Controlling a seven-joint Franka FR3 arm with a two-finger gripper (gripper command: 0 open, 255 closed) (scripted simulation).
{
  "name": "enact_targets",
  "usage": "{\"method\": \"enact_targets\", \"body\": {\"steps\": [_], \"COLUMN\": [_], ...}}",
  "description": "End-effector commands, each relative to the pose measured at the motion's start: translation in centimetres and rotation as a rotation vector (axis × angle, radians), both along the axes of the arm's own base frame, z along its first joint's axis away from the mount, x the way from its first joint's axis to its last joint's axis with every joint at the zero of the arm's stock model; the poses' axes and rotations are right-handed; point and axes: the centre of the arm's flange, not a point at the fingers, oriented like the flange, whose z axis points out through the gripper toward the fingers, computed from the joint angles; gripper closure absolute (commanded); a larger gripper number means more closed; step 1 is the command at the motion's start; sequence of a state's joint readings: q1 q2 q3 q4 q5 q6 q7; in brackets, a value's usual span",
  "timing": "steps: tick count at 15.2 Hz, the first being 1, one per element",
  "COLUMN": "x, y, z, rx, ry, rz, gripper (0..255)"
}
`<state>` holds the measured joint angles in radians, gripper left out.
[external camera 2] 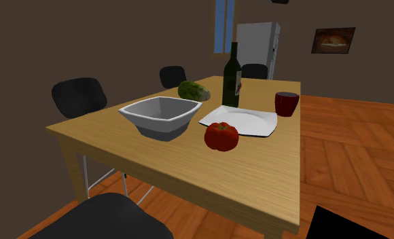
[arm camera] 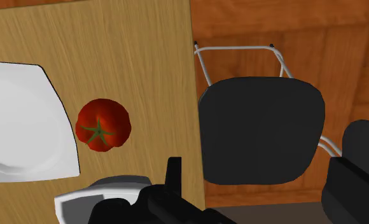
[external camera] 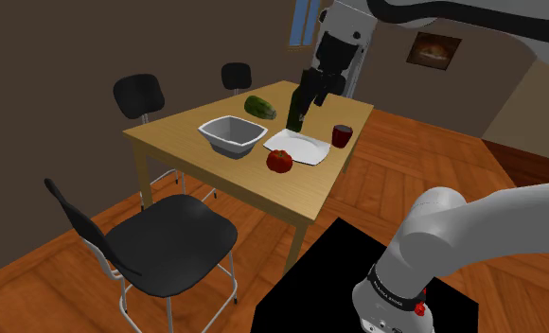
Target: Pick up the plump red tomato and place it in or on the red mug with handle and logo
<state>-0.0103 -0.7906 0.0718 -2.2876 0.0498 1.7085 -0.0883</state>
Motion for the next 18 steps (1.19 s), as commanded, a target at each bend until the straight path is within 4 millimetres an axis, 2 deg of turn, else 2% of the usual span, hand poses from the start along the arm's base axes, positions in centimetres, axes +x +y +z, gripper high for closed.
{"method": "enact_targets", "body": {"steps": [1, 10, 18], "x": [0.0, 3.9, 7.1], "y": [0.0, 1.7, 0.6], "z": [0.0, -11.5, -21.8], "rx": [0.000, -0.328, -0.619], "ry": [0.000, 0.023, 0.044], "rz": [0.000, 0.207, 0.391], "gripper": [0, 0, 0]}}
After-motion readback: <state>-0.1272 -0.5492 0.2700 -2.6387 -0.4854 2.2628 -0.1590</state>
